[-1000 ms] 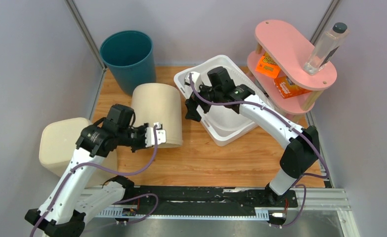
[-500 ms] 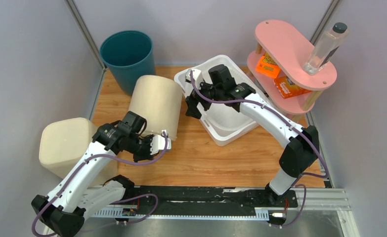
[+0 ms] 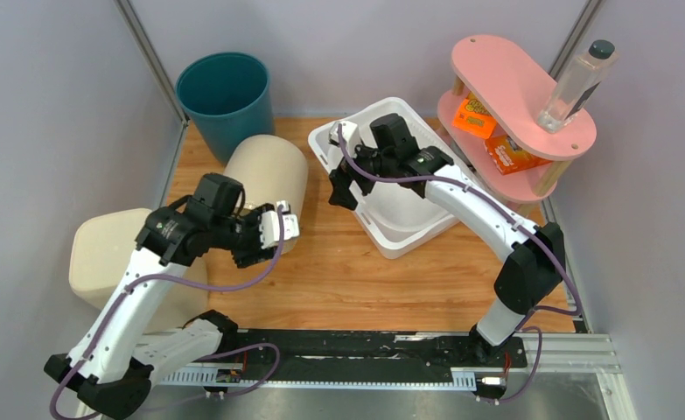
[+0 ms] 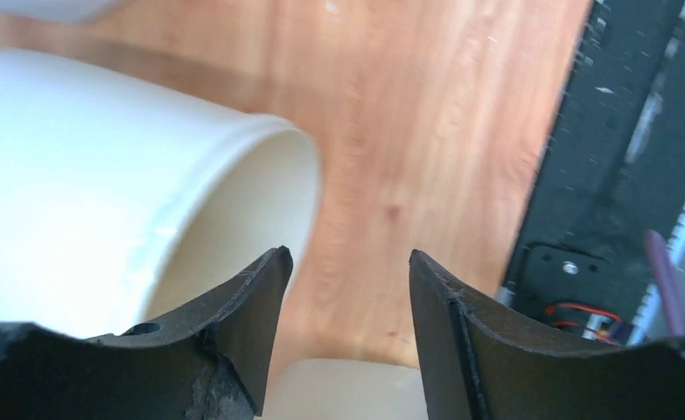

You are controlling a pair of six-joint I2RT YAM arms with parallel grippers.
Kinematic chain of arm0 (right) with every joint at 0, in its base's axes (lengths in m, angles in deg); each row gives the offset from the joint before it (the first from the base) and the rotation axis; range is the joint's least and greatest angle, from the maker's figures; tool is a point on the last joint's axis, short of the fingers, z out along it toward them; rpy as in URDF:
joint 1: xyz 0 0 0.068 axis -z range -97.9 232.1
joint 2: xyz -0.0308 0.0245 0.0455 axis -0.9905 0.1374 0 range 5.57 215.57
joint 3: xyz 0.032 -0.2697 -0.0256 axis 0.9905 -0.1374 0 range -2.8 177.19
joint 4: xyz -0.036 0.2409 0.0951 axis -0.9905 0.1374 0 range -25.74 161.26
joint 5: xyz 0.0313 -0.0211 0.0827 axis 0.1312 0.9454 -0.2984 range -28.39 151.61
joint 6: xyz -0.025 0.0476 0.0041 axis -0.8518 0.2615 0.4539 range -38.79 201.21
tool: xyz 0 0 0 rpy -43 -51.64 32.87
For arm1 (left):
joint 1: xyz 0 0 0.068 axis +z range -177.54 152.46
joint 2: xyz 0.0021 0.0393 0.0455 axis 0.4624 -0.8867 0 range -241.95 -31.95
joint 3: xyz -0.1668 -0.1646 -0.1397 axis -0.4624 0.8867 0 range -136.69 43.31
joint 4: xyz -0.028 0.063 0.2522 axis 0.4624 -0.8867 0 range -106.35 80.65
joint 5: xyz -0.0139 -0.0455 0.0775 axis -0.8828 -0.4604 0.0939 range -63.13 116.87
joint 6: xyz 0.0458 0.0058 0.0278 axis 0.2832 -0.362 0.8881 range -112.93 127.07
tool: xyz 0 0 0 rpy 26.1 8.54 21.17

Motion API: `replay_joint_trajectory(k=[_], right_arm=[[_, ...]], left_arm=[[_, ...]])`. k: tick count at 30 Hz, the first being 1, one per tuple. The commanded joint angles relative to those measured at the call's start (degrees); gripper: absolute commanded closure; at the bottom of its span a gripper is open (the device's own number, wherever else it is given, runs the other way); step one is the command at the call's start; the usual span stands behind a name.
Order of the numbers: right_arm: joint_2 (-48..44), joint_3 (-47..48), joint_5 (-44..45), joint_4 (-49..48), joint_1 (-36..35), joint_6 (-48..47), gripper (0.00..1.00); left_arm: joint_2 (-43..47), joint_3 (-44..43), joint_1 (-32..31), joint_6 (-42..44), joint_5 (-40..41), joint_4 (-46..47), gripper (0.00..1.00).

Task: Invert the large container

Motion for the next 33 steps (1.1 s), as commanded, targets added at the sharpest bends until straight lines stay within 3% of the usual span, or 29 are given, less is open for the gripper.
replay_joint_trajectory(k=[1,6,11,19,29,33], right_arm=[[-1.1,0.9,-0.4,-2.4,0.7,-0.5,0.0],[-1.7,0.1,-0.6,-2.4,1.1,-0.5,0.0],[-2.2,-0.8,-1.0,-2.6,1.4,-0.5,0.0],[-4.2,-3.7,-1.6,-2.9,1.5,-0.4,0.0],[-4.5,-4.8,-1.6,-3.1,1.5,-0.4,0.0],[-4.6,-5.0,-1.6,-3.2,1.5,-0.3,0.0]], left_arm=[[-2.0,-10.4,-0.2,3.4,4.4,-0.5,0.37],[-5.3,-16.9,-0.1,6.0,9.7,-0.6,0.34],[-8.2,-12.9,-0.1,10.1,17.9,1.1,0.33],[-11.2,-8.3,-0.1,7.1,22.1,11.0,0.37],[-8.5,-0.8,-0.1,8.1,22.8,8.9,0.67],[-6.6,0.0,-0.1,6.6,20.2,4.5,0.72]])
